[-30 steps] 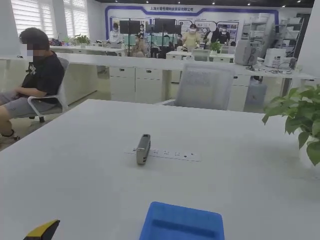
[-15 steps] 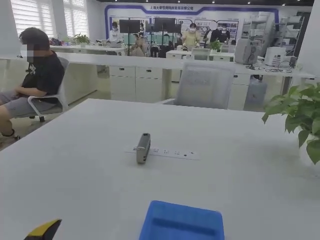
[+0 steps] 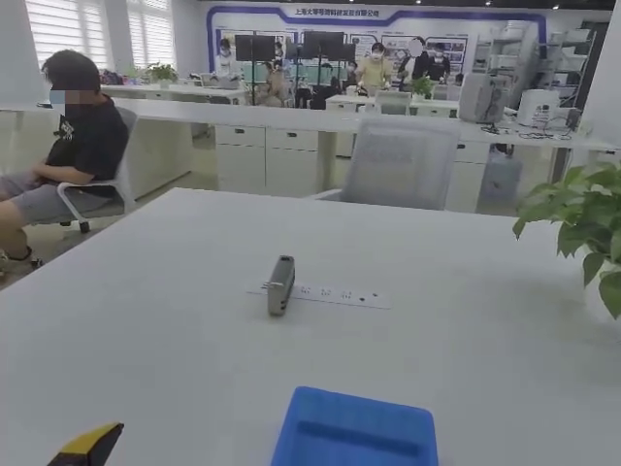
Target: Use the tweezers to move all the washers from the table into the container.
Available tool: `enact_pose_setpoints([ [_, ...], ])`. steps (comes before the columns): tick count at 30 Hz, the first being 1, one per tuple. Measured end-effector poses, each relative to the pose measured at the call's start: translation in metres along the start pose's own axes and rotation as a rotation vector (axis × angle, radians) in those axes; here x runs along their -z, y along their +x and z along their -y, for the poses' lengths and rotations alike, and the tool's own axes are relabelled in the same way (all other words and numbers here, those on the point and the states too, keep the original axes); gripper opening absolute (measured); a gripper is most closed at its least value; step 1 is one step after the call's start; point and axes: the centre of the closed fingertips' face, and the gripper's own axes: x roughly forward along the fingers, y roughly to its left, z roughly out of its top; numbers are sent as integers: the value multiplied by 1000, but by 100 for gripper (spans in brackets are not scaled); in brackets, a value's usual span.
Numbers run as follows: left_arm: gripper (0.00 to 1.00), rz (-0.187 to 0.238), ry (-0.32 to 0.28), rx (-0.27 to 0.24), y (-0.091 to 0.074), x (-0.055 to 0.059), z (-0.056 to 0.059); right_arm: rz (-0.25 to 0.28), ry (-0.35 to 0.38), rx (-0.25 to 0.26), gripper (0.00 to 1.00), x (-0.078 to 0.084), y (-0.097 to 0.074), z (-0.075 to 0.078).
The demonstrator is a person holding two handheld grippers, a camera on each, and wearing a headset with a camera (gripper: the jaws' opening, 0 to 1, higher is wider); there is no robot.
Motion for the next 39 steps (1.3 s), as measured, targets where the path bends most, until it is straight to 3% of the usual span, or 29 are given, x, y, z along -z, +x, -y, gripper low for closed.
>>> enact_pose_setpoints([
  [22,83,-22,15,10,2,4,2,-13,-11,-7,48,1,2,-4],
  [29,82,-7,29,33,2,1,7,-57,-38,-32,47,6,5,-12],
  [32,80,-48,-23,72,3,7,10,-118,-48,-67,48,15,5,-19],
  [35,76,-77,-19,113,1,12,11,-159,-58,-99,46,21,5,-21],
  [38,77,-186,-23,182,-2,29,21,-208,-77,-152,46,29,7,-29],
  [39,75,-241,-14,214,-3,39,25,-227,-81,-169,45,32,9,-32],
])
